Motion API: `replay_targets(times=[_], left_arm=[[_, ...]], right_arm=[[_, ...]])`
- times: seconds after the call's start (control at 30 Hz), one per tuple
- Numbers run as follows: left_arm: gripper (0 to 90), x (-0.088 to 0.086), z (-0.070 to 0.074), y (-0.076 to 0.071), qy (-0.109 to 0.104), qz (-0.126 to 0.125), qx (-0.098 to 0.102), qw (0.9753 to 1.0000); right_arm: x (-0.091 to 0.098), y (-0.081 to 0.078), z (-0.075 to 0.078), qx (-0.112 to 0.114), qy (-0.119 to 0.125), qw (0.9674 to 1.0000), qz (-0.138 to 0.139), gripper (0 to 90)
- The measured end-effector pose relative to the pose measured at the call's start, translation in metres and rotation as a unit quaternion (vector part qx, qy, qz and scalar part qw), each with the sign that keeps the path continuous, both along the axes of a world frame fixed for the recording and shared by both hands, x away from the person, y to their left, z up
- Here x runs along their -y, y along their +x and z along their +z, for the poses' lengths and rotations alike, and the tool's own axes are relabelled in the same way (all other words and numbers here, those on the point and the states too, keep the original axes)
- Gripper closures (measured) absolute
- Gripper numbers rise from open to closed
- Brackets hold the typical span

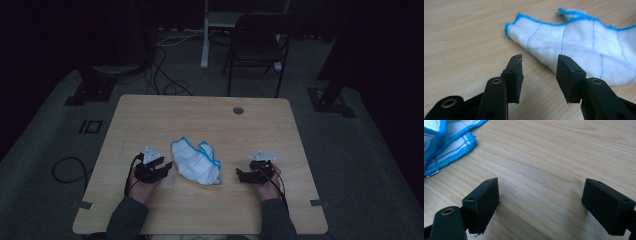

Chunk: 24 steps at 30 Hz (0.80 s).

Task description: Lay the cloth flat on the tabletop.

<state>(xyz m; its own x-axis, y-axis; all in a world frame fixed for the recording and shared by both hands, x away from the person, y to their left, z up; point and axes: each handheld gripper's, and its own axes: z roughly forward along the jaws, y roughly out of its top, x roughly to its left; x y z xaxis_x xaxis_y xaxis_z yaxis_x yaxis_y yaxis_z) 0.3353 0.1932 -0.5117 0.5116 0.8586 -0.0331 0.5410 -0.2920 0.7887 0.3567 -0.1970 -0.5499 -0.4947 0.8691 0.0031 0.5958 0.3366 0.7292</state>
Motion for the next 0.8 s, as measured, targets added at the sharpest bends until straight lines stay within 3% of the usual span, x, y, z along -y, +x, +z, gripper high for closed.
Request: replay_targets(times=[0.37, 0.8], left_arm=[[56.8, 0.018, 0.019, 0.008, -0.001, -0.023, 0.009, 0.9997], [56.3, 0.048, 0.024, 0.022, 0.006, -0.052, 0.010, 0.9986]], right_arm=[[0.000, 0.000, 0.000, 0.000, 0.000, 1.0000, 0.000, 14.7], [0.000, 0.000, 0.000, 0.000, 0.000, 1.0000, 0.000, 14.6]])
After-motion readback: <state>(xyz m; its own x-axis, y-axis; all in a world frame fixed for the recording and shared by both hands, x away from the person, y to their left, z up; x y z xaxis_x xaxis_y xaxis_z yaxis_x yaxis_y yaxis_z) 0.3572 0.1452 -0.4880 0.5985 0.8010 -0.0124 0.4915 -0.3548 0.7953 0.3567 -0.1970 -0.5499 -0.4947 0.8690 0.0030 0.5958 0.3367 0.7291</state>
